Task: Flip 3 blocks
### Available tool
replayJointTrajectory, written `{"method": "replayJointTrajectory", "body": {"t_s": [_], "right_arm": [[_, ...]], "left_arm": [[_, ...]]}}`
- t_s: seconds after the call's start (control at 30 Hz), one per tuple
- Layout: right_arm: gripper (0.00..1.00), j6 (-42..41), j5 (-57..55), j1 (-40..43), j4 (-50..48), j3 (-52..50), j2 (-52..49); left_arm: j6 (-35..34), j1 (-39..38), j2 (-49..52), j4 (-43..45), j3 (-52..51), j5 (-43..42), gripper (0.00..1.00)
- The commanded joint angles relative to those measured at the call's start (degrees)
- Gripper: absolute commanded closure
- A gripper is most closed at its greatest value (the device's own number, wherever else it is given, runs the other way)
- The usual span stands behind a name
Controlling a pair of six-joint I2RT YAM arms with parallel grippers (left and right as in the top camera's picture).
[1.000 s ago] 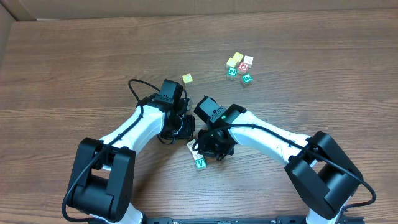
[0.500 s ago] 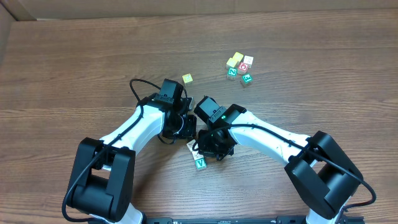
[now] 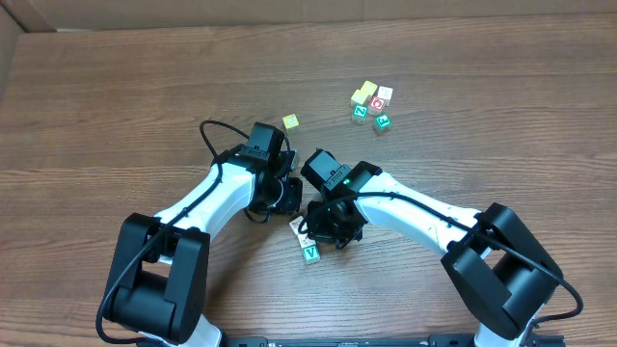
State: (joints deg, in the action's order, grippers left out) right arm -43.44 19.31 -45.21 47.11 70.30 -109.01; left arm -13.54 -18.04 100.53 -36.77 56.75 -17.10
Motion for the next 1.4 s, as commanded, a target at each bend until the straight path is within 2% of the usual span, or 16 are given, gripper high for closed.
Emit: {"method": "replayJointTrajectory", "body": {"t_s": [0.0,1.03,1.27,1.37], "right_arm": [[0.95,0.4,0.3,-0.2,-0.3,1.4,1.7],[0.94,0.4,0.3,-0.2,-0.3,1.4,1.7],[0.94,0.4,0.3,-0.2,-0.3,1.4,1.7],[0.94,0.4,0.3,-0.2,-0.3,1.4,1.7]], "left_arm": [[-0.8,-0.5,0.7,-1.0,1.3,0.5,0.96],[1.8,-0.5,0.7,-1.4,1.3,-9.9,0.96],[1.7,-0.5,0.7,-2.2,1.3,-9.6,0.96],[0.6,-0.3,0.7,-1.0,1.3,-6.9,0.96]]}}
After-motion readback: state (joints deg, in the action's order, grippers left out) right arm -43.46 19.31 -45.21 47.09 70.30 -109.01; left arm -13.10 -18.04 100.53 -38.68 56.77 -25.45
